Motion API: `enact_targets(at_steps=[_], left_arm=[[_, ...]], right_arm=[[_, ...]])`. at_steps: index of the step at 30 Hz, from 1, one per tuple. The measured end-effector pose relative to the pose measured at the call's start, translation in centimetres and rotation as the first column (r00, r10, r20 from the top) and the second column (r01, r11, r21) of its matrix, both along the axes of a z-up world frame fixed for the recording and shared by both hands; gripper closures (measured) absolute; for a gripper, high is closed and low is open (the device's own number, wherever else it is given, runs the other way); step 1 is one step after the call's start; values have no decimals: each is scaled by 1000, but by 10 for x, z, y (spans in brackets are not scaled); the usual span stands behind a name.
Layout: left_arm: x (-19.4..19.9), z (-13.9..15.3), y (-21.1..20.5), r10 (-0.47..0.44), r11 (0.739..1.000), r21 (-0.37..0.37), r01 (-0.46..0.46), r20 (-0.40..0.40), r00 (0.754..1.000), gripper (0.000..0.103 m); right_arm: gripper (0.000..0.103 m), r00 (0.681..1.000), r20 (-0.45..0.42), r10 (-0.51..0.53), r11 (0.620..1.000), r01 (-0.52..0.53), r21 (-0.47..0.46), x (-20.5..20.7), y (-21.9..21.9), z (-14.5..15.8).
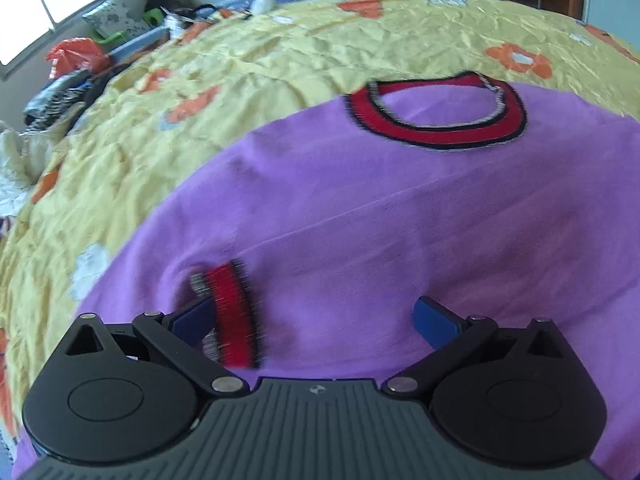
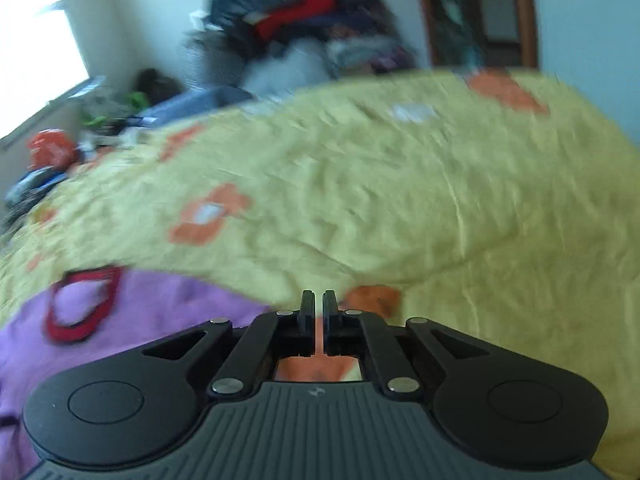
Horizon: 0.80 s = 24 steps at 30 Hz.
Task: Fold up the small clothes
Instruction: 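Open the right gripper to lay the cuff on the sweater body, then grasp the other sleeve's red cuff with the left gripper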
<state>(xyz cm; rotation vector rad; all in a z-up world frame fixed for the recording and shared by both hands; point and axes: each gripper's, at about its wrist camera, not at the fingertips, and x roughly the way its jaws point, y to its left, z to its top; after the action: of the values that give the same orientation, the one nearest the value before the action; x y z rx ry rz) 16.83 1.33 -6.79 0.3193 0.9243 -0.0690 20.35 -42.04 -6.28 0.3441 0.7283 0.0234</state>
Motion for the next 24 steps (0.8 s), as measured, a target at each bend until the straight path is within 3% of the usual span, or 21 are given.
enact_targets(at_steps=[1,2,3,4,5,7,8,9,10,11,12,15,16,19,20,24], left_arm=[[-2,-1,8,17,1000,5,-17,12,1000,0],[-2,-2,17,34,999,10,-34,18,999,0],[0,-5,27,55,998,7,-55,16,998,0],[1,-8,37,76,997,-12,-76,8,997,0],[2,-8,48,95,994,-62,-95,-2,995,0],[7,-8,70,144,979,-141,-149,-44,989,0],[7,-8,80,169,968,-175,-177,-62,984,0],[6,-8,88,180,959,-211,-191,-70,981,0],[4,-8,94,183,951,-239,-196,-74,980,0],[3,-8,97,189,947,-251,-203,-78,979,0],[2,-7,99,190,945,-256,-204,-79,979,0],[-1,-2,98,182,940,-278,-196,-74,980,0],[-2,-1,96,176,940,-283,-189,-70,982,0],[0,-6,94,194,942,-266,-207,-73,978,0],[1,-6,95,226,938,-252,-239,-83,971,1],[-7,17,104,220,879,-429,-209,-25,975,0]], right_arm=[[89,999,-21,33,999,-33,9,-7,10,0],[66,998,-34,51,999,-51,3,-12,20,-3],[26,997,-57,51,999,-51,-9,-17,29,-6],[11,995,-87,50,999,-51,-9,-24,36,-11],[5,993,-107,54,998,-55,-7,-31,41,-16],[5,992,-95,83,996,-85,-20,-52,52,-23],[15,992,-73,105,991,-110,-71,-62,62,-24],[65,994,-59,97,983,-105,-151,-68,70,-24],[91,994,-49,102,983,-108,-150,-72,69,-23],[96,994,-42,99,990,-103,-99,-75,64,-22],[97,995,-35,97,989,-100,-108,-77,62,-20],[103,998,-31,62,976,-67,-208,-82,59,-16],[103,998,-40,45,967,-53,-248,-84,55,-18],[103,999,-52,-14,970,1,-245,-83,38,-24],[98,999,-46,-23,960,10,-281,-85,42,-17],[94,993,40,115,971,-104,-217,-88,78,8]])
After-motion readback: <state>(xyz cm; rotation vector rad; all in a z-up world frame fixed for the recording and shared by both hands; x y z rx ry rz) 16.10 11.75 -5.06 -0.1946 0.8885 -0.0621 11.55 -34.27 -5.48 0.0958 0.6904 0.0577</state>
